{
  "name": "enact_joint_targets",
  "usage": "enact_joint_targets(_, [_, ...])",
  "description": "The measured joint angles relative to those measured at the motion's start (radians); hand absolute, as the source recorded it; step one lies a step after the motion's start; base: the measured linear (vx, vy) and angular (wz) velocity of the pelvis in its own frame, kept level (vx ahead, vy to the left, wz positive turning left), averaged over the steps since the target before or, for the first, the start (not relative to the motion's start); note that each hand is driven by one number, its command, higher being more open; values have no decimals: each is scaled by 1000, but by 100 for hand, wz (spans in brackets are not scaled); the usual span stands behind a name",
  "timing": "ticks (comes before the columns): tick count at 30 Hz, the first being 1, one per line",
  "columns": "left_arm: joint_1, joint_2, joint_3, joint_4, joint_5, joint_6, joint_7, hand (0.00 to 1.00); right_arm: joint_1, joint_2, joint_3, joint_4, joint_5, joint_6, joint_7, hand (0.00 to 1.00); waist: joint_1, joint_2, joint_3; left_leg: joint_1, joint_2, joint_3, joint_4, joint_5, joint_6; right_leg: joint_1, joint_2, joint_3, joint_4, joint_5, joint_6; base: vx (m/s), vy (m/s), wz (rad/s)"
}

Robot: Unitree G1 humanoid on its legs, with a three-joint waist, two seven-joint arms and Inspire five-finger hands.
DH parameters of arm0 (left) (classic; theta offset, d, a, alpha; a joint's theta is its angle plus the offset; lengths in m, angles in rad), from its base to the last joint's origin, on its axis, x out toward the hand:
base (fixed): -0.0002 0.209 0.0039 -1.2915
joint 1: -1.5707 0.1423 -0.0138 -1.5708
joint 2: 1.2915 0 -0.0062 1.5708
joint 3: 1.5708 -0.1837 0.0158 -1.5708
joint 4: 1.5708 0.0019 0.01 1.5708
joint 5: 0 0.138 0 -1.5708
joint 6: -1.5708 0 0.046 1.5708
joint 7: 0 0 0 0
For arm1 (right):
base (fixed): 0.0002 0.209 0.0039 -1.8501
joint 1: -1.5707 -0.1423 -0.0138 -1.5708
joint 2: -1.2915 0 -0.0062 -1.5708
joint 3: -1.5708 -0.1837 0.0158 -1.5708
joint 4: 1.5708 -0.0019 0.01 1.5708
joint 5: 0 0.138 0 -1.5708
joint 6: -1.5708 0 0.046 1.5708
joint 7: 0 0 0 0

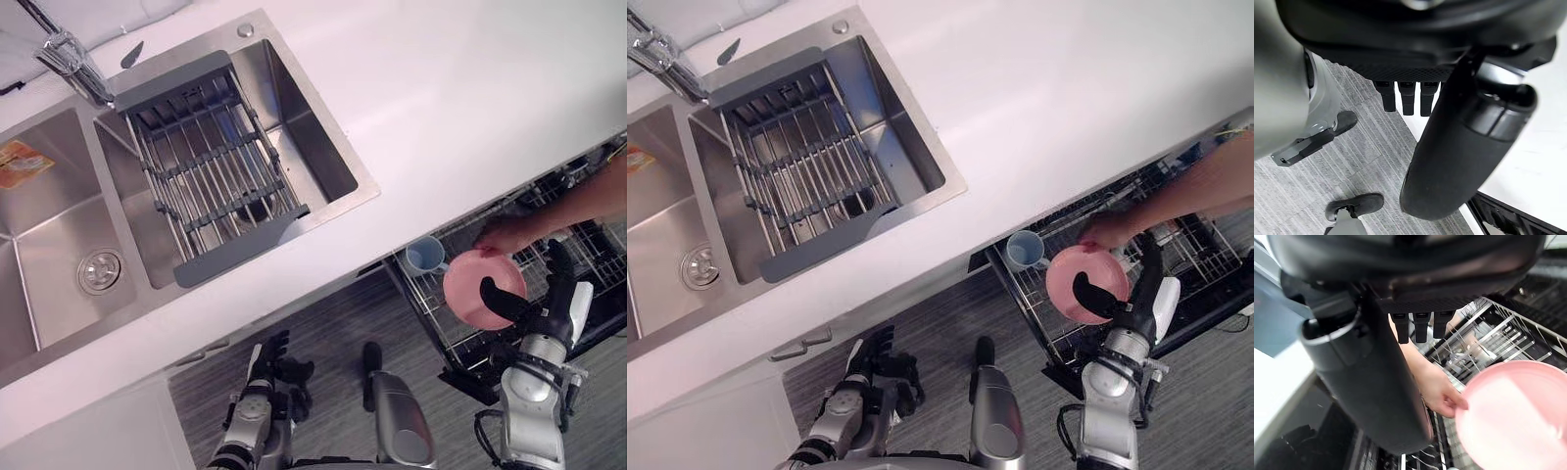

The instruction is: Walk over to the sink, pick up the cup, carry it to the dishwasher, place the cup inside the dishwasher, then close the dishwasher door

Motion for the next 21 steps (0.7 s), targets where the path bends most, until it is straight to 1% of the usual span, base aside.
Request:
enact_joint_targets(2, [5,0,0,0,2,0,0,90,29,16,4,-25,0,-6,0,90,0,-10,-11,8,1,-3,-1,-1,-1,12,0,-5,-4,-2,-1,16,-6,6])
enact_joint_targets(3, [13,0,0,3,18,2,0,90,57,24,17,-39,1,-19,0,90,-1,-18,-31,9,2,-5,-3,-2,-2,18,1,-9,-11,-2,-1,19,-5,5])
enact_joint_targets(5, [20,-1,3,6,19,3,0,90,85,40,31,-59,3,-32,3,90,-1,-21,-47,18,2,-9,-7,-2,-2,31,1,-14,-19,-3,-1,28,-4,7])
enact_joint_targets(9, [47,-4,10,6,20,9,0,90,140,78,56,-67,6,-56,18,90,-3,-22,-95,35,0,-28,-23,-2,-2,64,1,-37,-43,-3,-1,27,-8,14])
enact_joint_targets(16, [93,-12,41,7,21,23,2,90,219,120,98,-68,41,-63,36,90,-6,-24,-183,70,-6,-57,-59,-1,-3,123,0,-65,-93,-3,-1,32,0,12])
enact_joint_targets(21, [115,-14,57,7,38,25,3,90,244,131,108,-75,40,-64,40,90,-10,-22,-221,98,-12,-64,-78,1,-6,165,0,-74,-129,0,3,44,12,4])
